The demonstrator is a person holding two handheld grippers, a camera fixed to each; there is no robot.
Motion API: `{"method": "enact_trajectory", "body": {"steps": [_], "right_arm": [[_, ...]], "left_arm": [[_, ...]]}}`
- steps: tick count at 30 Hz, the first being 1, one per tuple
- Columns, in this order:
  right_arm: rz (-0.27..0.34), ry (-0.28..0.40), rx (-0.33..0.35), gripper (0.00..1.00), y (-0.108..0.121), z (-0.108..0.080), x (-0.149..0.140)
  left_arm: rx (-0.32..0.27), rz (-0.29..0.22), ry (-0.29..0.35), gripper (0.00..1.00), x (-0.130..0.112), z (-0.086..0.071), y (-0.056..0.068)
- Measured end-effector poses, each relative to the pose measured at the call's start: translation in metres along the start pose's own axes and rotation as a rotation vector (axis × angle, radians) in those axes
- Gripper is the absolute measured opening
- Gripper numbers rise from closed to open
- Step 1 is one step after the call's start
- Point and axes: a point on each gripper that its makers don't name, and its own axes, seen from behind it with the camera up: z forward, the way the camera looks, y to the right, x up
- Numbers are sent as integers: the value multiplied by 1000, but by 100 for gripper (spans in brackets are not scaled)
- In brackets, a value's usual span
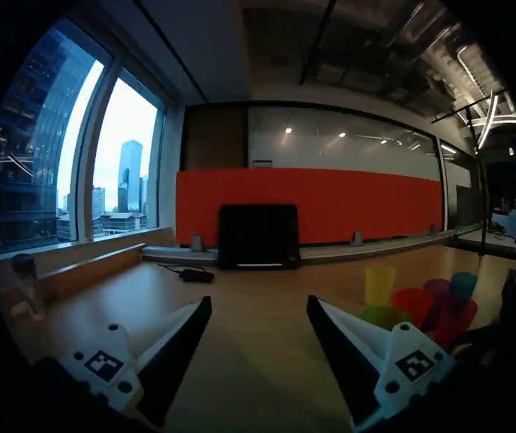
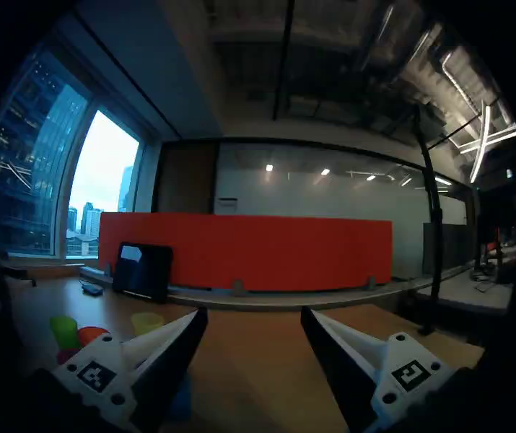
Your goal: Pour water
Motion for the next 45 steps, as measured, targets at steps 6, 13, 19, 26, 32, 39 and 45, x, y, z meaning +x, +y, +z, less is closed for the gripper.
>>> {"method": "enact_trajectory", "body": {"steps": [6,13,19,26,32,39,45], "right_arm": [[13,-17,-2,100,2,3,-17],[27,-51,-43,100,18,8,-34],[24,-76,-61,100,23,8,-45],[35,-88,-46,100,20,5,-54],[37,-100,-49,100,24,4,-61],[29,-123,-50,100,25,4,-67],[30,-124,-49,100,24,5,-67]], "left_arm": [[0,0,0,98,0,0,0],[0,0,0,98,0,0,0],[0,0,0,98,0,0,0],[0,0,0,98,0,0,-1],[0,1,0,98,0,0,0],[0,0,0,98,0,0,0],[0,0,0,98,0,0,0]]}}
